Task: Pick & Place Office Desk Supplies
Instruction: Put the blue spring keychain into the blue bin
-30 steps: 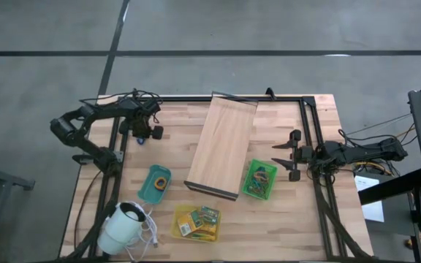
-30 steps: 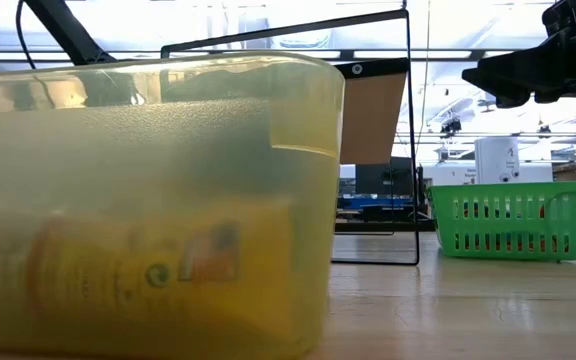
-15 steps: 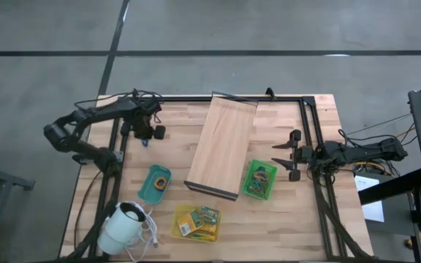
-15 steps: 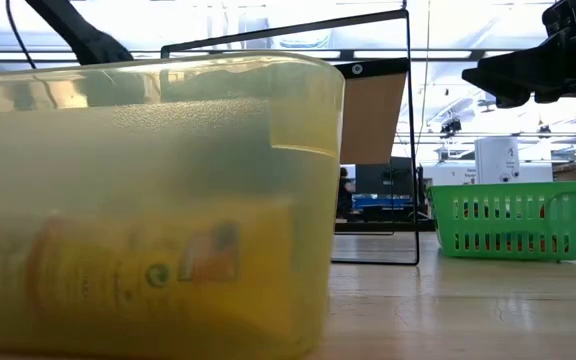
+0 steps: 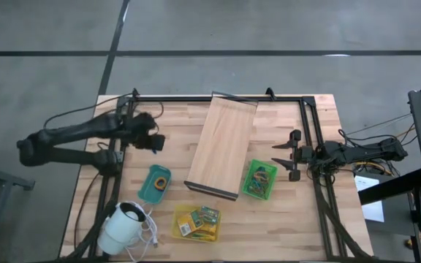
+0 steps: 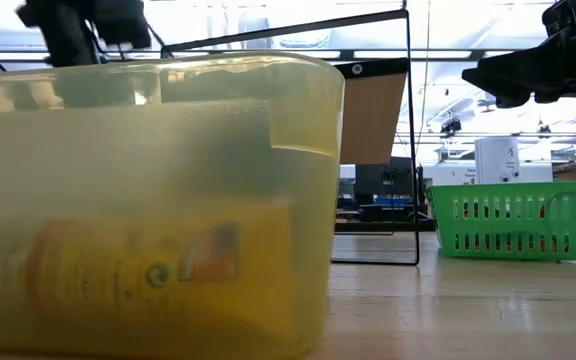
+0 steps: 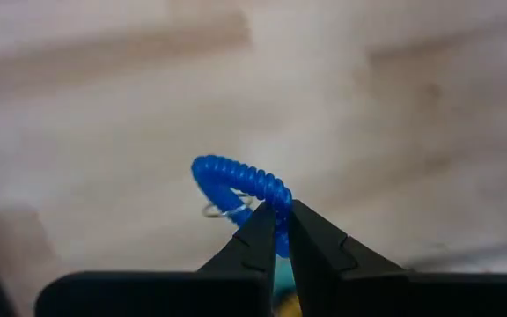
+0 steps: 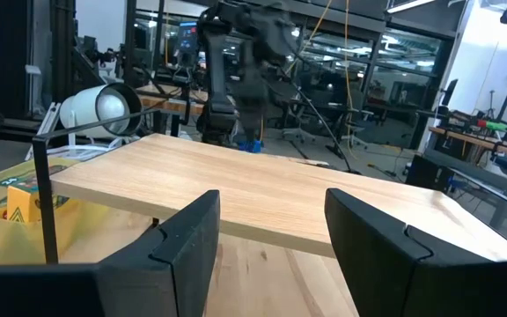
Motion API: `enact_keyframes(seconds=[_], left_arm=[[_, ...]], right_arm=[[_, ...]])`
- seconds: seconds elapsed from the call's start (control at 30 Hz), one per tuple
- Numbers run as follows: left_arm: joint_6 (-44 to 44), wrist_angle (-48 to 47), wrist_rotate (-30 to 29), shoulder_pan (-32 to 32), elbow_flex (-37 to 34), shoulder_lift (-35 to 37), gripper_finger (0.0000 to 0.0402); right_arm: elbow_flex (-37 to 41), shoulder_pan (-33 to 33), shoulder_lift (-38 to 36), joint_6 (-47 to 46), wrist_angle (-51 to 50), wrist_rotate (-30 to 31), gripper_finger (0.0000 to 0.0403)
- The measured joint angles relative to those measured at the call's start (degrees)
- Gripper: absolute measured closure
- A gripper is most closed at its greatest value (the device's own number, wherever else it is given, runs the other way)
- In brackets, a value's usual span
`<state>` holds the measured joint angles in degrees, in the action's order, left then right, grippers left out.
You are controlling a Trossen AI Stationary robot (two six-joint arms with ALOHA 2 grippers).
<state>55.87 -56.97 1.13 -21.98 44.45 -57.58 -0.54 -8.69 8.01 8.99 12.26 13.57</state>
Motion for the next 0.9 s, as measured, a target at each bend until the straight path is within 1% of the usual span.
enact_keyframes(seconds=[0.13,0.23,0.37,0.5,0.57,0.63,0.73,0.9], left_arm=[[11.84,-0.41,1.00,10.77,0.00,3.64,0.0373],[22.37,-0.32,0.96,19.46,0.00,4.45,0.0373],[37.70,0.34,1.04,31.11,0.00,3.28,0.0373],[50.72,1.65,0.63,40.26,0.00,0.18,0.0373],[55.39,1.99,0.63,42.96,-0.17,-2.01,0.0373],[57.82,2.27,0.66,44.26,-0.19,-4.44,0.0373],[57.81,2.56,2.01,44.39,-0.22,-7.90,0.0373],[56.64,2.75,2.33,44.01,-0.22,-11.76,0.0373]], right_arm=[[0.00,0.00,0.00,0.00,-0.01,-0.01,0.0197],[0.00,0.00,0.00,0.00,0.00,-0.01,0.0197],[0.00,-0.02,0.00,0.00,-0.01,-0.01,0.0197],[0.00,-0.01,0.02,0.00,-0.01,-0.01,0.0197],[0.00,-0.01,0.02,0.00,0.00,-0.01,0.0197],[0.00,0.00,0.02,0.00,-0.01,-0.01,0.0197],[0.00,0.00,0.02,0.00,-0.01,-0.01,0.0197],[0.00,-0.02,0.02,0.00,0.00,0.00,0.0197]])
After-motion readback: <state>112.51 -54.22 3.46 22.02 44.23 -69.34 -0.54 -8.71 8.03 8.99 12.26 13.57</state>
